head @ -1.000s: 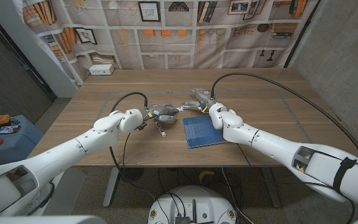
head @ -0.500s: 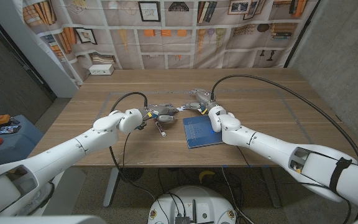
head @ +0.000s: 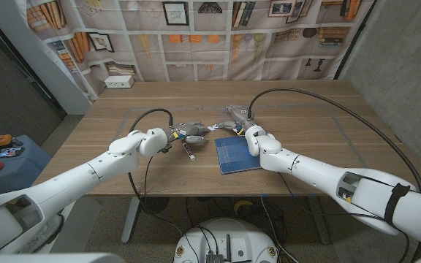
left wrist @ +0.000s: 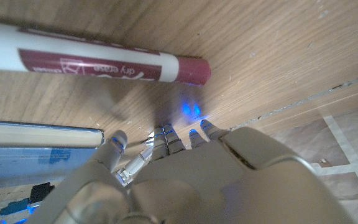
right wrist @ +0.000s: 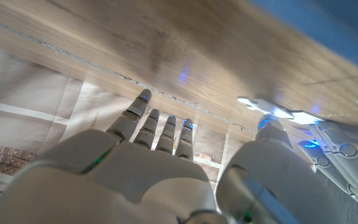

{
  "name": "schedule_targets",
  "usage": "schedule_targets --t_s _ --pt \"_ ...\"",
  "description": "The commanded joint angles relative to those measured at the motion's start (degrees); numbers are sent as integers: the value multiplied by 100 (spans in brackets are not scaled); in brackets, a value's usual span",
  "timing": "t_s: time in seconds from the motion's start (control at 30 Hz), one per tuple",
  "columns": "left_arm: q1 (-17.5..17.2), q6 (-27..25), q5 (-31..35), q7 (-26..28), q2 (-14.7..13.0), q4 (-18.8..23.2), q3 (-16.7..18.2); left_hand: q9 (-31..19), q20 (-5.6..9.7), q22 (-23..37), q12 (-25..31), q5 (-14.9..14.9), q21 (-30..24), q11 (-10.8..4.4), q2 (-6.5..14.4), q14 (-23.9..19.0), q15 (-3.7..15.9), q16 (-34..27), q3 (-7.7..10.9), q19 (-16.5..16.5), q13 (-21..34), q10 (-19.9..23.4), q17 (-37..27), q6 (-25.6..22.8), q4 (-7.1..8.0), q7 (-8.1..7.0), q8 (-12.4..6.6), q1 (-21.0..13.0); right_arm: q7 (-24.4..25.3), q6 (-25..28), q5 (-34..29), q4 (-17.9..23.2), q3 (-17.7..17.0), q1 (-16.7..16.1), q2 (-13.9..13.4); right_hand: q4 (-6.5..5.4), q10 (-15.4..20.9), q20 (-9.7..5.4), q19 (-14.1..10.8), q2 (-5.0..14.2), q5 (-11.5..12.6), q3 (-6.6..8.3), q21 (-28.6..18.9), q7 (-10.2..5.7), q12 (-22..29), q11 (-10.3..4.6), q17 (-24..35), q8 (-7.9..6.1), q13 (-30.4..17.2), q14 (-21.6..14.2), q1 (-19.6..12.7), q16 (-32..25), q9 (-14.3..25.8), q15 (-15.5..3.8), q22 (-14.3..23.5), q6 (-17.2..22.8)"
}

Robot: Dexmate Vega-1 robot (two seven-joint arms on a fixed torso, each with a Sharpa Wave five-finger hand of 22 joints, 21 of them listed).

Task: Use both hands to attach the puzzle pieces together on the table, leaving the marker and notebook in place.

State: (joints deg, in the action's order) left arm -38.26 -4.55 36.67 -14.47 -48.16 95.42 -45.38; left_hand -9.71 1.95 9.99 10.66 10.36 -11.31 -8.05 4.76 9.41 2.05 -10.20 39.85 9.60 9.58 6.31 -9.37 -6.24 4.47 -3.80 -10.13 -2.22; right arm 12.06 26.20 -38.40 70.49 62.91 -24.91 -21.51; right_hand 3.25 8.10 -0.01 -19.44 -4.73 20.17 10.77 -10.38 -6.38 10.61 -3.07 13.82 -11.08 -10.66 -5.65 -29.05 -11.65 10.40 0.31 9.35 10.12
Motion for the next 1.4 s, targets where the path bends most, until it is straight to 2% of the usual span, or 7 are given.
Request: schedule_targets --t_s 0.03,0.47,1.4 --pt "-43 -19 -11 -17 -28 43 15 -17 198 9 33 1 -13 12 538 22 259 1 5 580 28 79 -7 -48 -27 -1 -27 -53 87 -10 60 -107 79 74 19 43 43 -17 -69 -8 26 7 -27 -42 30 0 3 -26 -15 -70 1 -19 0 -9 5 34" --pt "-51 -51 -11 -6 -17 39 23 -17 194 9 32 0 -15 13 541 18 260 2 7 564 28 85 -8 -50 -33 3 -24 -53 96 -31 17 -126 147 101 -34 85 91 -13 -97 -44 38 -8 -31 -80 41 -21 -26 -36 -17 -98 -31 -25 0 -8 5 54" --pt "29 -5 -13 21 36 -78 -20 -18 195 9 25 0 -11 21 553 7 259 2 16 556 29 80 -9 -49 -40 7 -21 -54 78 -294 -105 -119 169 123 -144 87 125 -20 -153 -99 60 -75 -32 -96 35 -16 -49 -42 -20 -142 38 -46 1 -22 5 61"
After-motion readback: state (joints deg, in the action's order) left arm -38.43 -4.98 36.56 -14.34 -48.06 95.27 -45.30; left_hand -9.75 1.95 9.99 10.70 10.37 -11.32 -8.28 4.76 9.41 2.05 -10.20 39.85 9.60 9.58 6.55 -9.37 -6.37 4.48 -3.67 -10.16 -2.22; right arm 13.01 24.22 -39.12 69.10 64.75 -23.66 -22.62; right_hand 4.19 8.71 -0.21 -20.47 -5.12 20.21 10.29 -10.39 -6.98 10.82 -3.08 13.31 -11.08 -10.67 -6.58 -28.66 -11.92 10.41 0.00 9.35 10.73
